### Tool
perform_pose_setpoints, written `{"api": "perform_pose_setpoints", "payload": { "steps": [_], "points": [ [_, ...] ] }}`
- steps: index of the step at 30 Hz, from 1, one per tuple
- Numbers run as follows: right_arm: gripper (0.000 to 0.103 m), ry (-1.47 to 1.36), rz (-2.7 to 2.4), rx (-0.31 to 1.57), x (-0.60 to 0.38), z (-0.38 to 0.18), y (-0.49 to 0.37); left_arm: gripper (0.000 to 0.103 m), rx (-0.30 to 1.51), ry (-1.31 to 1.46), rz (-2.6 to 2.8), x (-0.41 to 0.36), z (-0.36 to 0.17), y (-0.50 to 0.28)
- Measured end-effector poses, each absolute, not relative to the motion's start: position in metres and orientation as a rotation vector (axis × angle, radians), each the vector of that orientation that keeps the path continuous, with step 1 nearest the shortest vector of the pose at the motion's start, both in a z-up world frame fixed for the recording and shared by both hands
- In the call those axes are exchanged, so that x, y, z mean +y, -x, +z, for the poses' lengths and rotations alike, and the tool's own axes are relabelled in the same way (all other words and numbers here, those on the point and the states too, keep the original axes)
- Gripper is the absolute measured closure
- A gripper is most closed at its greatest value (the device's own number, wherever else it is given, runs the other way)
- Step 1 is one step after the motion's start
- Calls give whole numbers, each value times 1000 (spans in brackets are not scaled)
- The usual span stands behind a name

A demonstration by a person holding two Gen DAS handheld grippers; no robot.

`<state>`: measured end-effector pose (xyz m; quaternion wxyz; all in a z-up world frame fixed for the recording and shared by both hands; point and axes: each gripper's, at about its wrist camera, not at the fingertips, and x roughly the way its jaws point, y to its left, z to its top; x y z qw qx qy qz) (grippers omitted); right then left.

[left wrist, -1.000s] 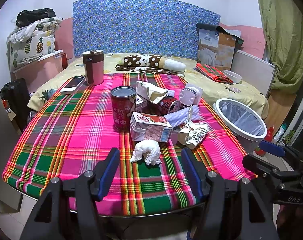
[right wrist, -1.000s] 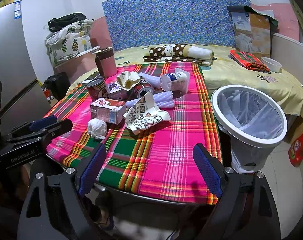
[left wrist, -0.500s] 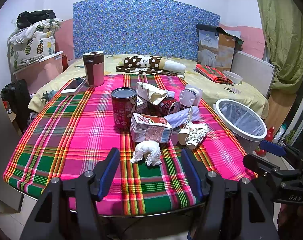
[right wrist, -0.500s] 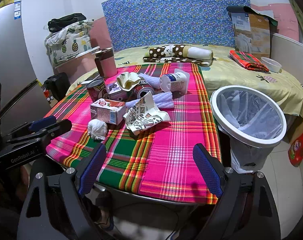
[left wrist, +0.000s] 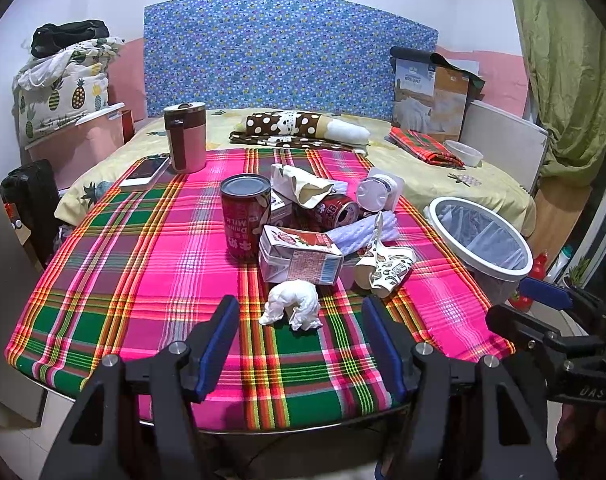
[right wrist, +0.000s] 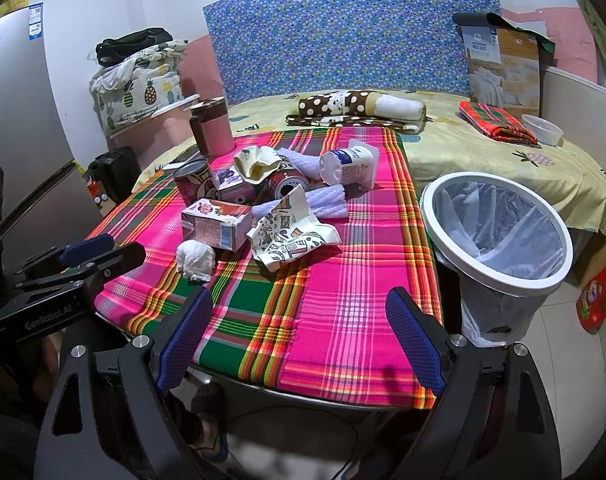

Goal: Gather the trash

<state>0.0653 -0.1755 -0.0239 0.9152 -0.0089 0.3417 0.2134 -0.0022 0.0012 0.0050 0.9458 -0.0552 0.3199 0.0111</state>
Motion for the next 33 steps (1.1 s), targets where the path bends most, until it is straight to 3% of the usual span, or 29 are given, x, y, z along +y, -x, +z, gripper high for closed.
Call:
{"api": "perform_pose_setpoints", "payload": {
  "steps": [24,33],
  "points": [
    [14,-32,435,768,-175,-33,-88,37,656,120,10,10,-3,-12],
    [29,-92,481,847,-165,-48,-111,37,667,137,29,28,-11,-37]
  ]
}}
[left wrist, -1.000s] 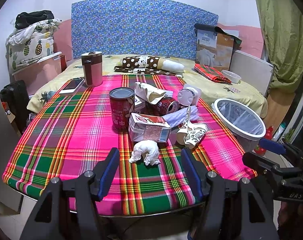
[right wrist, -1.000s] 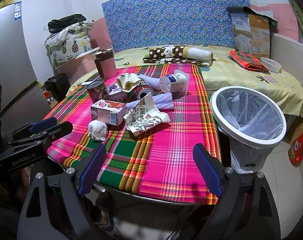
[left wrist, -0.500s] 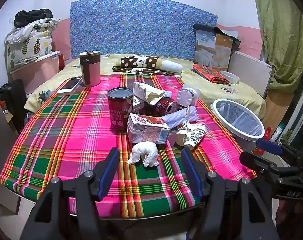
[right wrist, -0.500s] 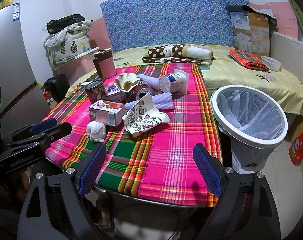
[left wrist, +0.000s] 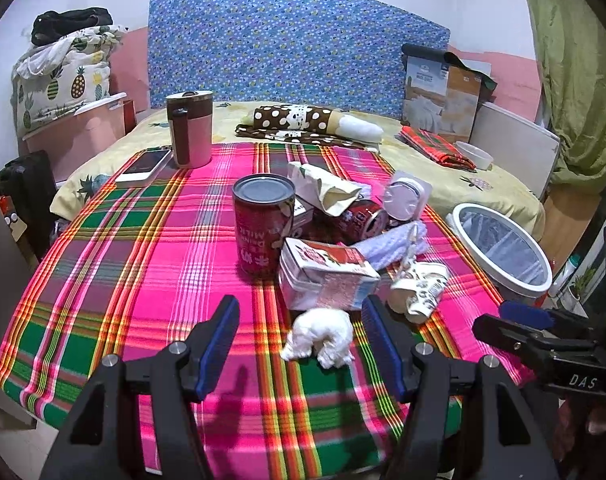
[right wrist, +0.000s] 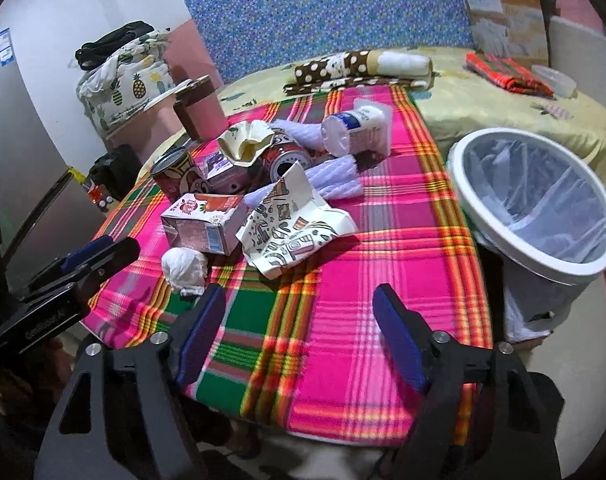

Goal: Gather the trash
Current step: 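Grasp the printed paper cup with the right tool while the left tool grasps the red tin can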

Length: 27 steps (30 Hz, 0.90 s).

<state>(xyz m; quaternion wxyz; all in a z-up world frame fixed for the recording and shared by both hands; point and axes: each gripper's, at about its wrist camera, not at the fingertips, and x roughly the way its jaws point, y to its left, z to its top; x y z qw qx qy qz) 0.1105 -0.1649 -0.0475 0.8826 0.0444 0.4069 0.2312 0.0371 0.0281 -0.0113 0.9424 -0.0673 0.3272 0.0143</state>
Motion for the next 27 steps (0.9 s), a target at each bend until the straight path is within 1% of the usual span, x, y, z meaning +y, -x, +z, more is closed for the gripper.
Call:
{"api": "perform_pose_setpoints", "payload": {
  "steps": [12,16,21,23,24,26,27],
  "points": [
    [32,-205,512,958,-158,-68,-144,37,662,172,97,61,-16,-77],
    [36,-239,518,978,-159,-72,-149,37,665,172,102,65,-18,-92],
    [45,-280,519,986,-162,-76,-154,36,669,167,91,65,-21,-106],
    [55,-287,515,986,-162,-76,-158,36,674,166,88,64,-23,-111],
    [58,-290,512,985,-162,-75,-160,36,677,165,86,64,-24,-114],
    [70,-290,510,982,-161,-74,-162,36,679,163,83,63,-26,-117],
    [72,-286,510,980,-161,-74,-162,36,682,162,84,62,-27,-119]
  ]
}}
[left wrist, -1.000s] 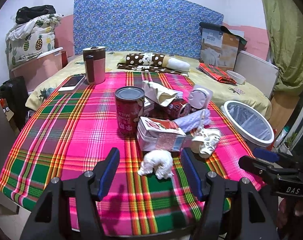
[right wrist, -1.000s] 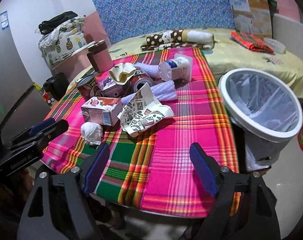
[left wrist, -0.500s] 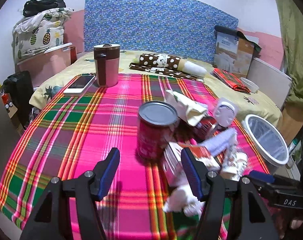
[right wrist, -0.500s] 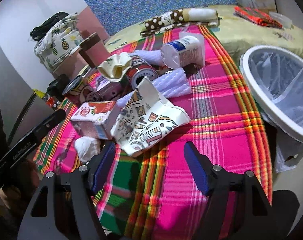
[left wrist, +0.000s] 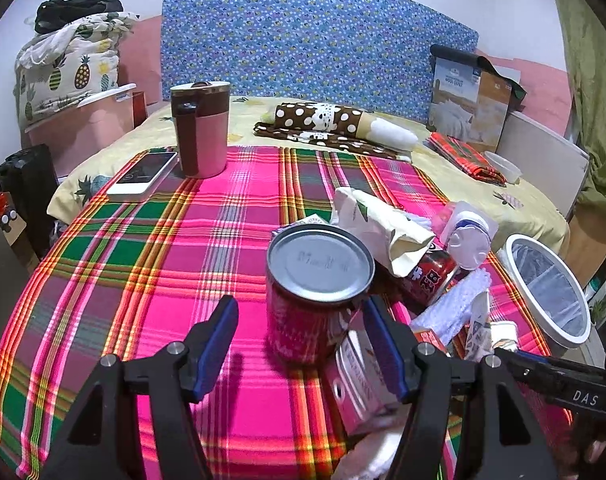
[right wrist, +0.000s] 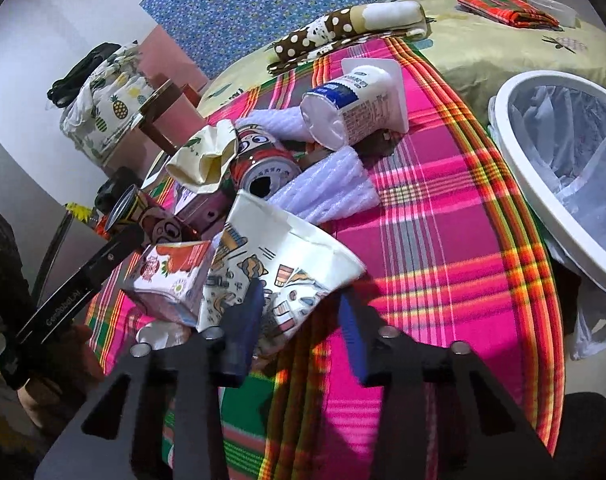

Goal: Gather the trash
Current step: 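Grasp the printed paper cup with the right tool while the left tool grasps the red tin can, then carry the cup and can over the white bin and open both tools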

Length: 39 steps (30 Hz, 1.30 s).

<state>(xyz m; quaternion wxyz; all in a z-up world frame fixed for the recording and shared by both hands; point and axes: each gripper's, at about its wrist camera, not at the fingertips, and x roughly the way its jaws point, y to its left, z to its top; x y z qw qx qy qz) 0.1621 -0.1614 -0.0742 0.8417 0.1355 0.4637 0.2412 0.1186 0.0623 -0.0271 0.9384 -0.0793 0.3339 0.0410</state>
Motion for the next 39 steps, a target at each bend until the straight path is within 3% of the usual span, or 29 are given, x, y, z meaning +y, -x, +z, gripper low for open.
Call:
{"api": "perform_pose_setpoints", "payload": {
  "steps": [7,9,27,39],
  "points": [
    [82,-254,525,953,-162,-68,-167,37,683,143,78,60,-30,-129],
    [84,-245,528,942,-165,-66,-168,48,679,142,65,60,-30,-130],
    [88,-267,489,874,-189,-51,-160,48,605,110,117,63,9,-106],
    [88,-316,391,783,-234,-36,-153,48,584,74,-25,2,38,-115]
  ]
}}
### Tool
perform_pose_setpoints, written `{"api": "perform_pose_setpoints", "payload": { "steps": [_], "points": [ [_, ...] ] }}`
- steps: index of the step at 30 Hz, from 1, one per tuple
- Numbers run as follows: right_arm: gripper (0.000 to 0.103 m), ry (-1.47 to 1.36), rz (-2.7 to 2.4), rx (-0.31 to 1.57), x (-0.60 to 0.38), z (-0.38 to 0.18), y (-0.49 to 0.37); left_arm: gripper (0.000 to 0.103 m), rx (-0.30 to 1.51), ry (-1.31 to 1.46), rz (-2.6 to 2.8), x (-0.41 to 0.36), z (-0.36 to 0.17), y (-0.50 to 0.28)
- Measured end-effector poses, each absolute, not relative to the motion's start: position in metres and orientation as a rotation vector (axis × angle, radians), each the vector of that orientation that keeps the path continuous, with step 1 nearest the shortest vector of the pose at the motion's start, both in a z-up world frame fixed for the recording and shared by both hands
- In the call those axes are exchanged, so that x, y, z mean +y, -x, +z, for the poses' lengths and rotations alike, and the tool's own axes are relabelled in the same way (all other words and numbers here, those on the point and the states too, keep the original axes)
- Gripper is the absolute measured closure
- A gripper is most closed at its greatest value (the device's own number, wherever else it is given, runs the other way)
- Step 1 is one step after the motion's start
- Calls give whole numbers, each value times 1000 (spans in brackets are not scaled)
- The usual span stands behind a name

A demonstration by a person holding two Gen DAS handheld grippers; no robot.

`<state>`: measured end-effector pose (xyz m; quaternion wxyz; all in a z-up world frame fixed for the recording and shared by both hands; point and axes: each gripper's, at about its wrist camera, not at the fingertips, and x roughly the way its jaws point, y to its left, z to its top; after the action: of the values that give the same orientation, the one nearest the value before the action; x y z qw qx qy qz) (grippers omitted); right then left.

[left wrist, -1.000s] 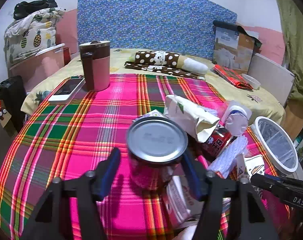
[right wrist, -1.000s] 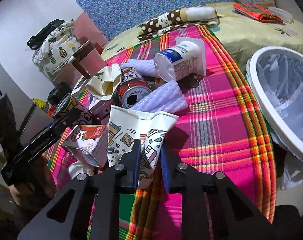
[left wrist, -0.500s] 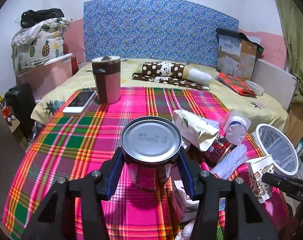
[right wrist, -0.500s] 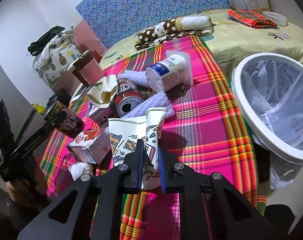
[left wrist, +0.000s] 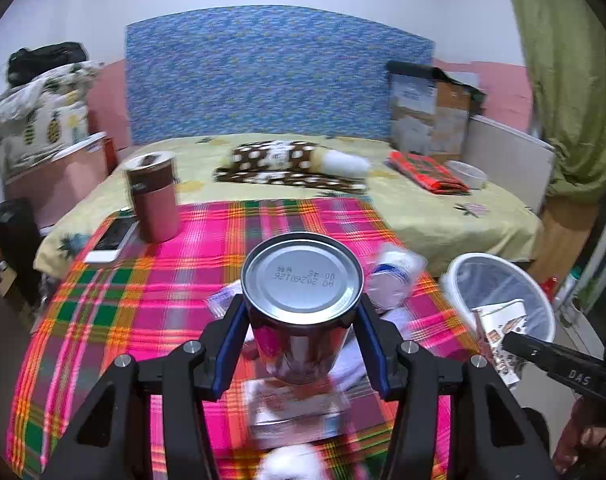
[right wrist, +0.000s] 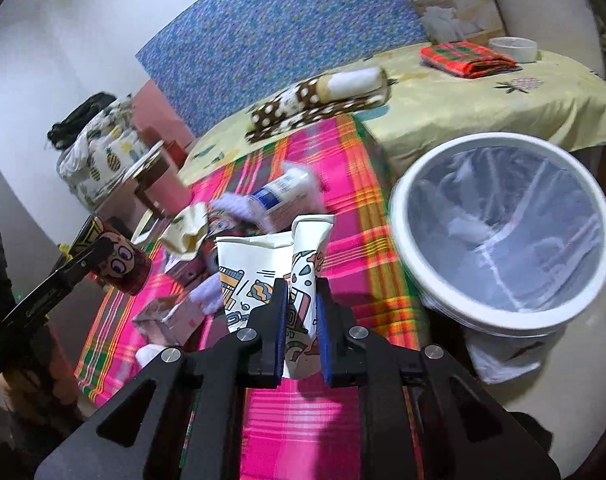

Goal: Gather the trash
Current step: 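Carry the cup and can over the white bin and open both tools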

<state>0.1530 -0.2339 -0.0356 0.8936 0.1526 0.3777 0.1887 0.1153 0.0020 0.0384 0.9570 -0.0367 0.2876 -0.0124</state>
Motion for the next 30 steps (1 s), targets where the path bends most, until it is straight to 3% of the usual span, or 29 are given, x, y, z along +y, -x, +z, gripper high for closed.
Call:
{"api": "perform_pose_setpoints", "payload": {
  "steps": [16,30],
  "points": [
    [88,-380,203,732,-317,-39,-153,48,636,0,-337,-146,28,-167],
    [88,-368,103,742,-358,-51,-171,48,732,-15,-466,-213,-3,-203]
  ]
}}
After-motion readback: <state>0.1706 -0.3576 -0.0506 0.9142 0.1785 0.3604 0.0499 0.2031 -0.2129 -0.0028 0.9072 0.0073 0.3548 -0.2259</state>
